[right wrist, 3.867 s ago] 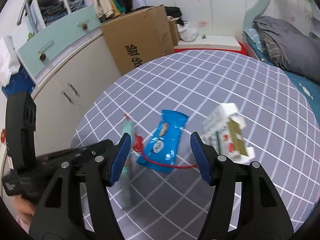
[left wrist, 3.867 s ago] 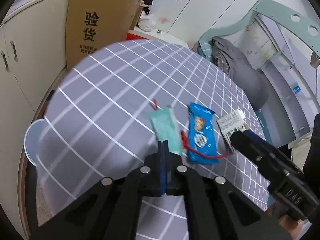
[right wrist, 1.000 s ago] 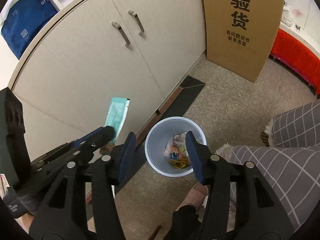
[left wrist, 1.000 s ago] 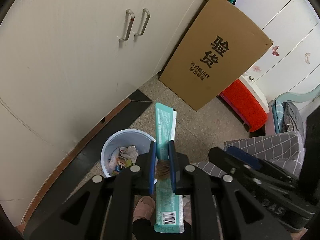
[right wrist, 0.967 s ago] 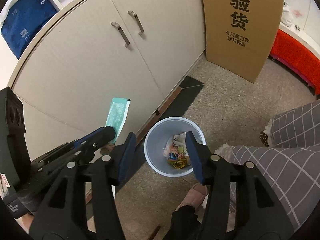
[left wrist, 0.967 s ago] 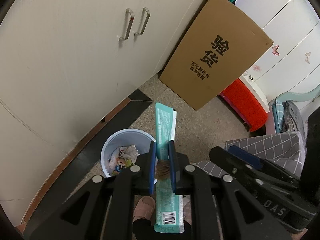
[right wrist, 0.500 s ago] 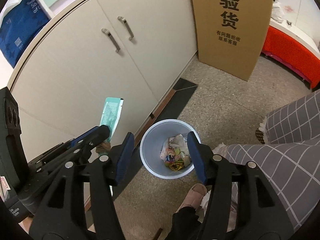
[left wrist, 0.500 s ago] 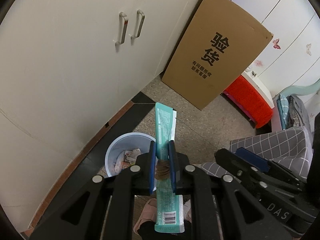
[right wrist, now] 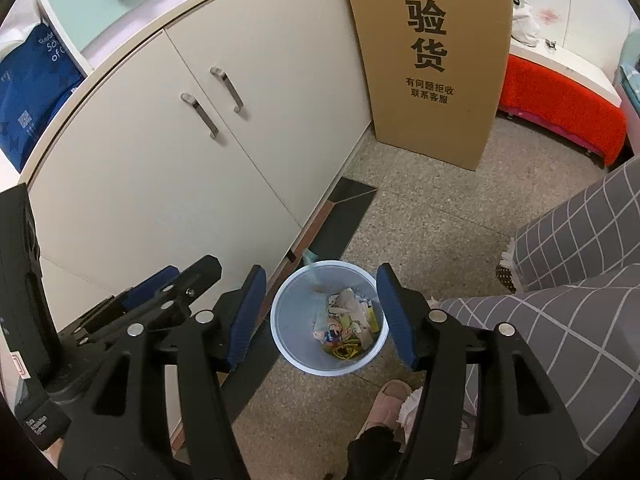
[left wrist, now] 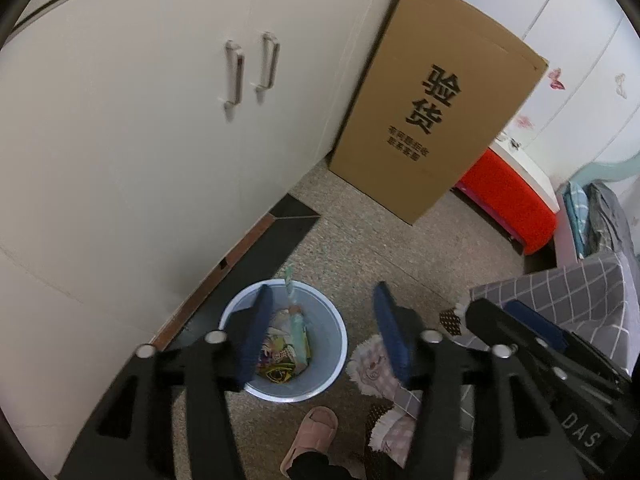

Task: Collect trash
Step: 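Open the left gripper to drop the teal tube into the wastebasket, then move both grippers back to the table toward the blue bag and carton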

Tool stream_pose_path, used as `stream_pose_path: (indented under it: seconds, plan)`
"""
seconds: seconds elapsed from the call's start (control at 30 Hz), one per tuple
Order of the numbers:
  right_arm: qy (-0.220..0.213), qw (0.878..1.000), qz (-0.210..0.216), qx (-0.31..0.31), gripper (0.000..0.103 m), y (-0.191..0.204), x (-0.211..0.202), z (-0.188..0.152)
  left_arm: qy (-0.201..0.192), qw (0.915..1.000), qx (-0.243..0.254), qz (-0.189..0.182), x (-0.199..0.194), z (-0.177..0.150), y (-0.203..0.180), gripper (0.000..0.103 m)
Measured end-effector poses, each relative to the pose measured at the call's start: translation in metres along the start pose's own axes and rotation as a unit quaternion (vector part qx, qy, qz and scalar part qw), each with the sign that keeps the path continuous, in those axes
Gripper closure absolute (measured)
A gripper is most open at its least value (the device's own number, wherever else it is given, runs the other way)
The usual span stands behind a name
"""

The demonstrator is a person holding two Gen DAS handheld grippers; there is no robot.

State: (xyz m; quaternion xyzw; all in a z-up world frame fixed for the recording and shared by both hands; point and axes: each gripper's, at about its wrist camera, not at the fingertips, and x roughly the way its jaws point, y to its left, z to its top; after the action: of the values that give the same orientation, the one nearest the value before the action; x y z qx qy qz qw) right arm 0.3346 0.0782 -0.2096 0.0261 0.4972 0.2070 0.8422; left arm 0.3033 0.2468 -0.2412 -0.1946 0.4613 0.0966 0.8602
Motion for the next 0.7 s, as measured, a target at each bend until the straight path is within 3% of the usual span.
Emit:
stream_pose_path:
  seconds: [0.23,0.4,0.7]
  plan:
    - [-0.008,1.0,0.002,-0.003,0.046,0.003,-0.009,0.001,0.003,1.0,-0.001,-0.004,-0.008,-0.004,0.001,0.049]
    - [-0.028,1.0,0.008,-0.003,0.046,0.003,-0.039,0.003,-0.014,0.9999,-0.003,-0.007,-0.032,-0.001,-0.002,0.046]
    - [-0.1,0.995,0.012,-0.004,0.043,-0.014,-0.146,-0.008,-0.072,0.9962,0.029,-0.039,-0.111,-0.01,-0.045,0.041]
